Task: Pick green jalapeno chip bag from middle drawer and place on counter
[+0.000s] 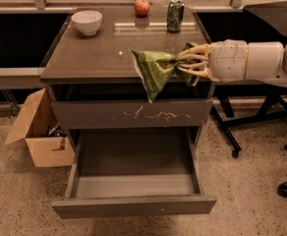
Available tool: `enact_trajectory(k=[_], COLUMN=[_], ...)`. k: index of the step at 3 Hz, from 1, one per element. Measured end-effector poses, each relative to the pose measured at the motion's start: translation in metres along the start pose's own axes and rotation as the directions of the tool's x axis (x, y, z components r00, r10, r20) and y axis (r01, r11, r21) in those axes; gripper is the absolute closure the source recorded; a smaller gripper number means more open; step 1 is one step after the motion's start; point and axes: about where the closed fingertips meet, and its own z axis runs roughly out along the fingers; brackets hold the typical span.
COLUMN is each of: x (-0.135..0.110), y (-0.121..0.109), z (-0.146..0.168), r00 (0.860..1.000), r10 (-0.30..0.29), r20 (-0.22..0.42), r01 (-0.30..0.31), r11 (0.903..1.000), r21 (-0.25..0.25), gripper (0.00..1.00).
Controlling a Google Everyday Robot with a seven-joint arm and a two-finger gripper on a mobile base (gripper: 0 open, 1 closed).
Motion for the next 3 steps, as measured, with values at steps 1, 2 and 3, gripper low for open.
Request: enact_trajectory(k=[1,2,3], x=[0.009,0.028,0.046], y=[-0.025,-0.076,-0.114], z=[0.016,0.044,0.071], r00=[1.0,0.997,0.991], r10=[0.019,0.075,0.133], r20=[0.007,0.029,0.02], r01=[-0.019,-0.077,-0.134], r11=[0.9989,0.9917,0.9844], r21=[0.042,0.102,0.114], gripper=[1.0,1.0,1.0])
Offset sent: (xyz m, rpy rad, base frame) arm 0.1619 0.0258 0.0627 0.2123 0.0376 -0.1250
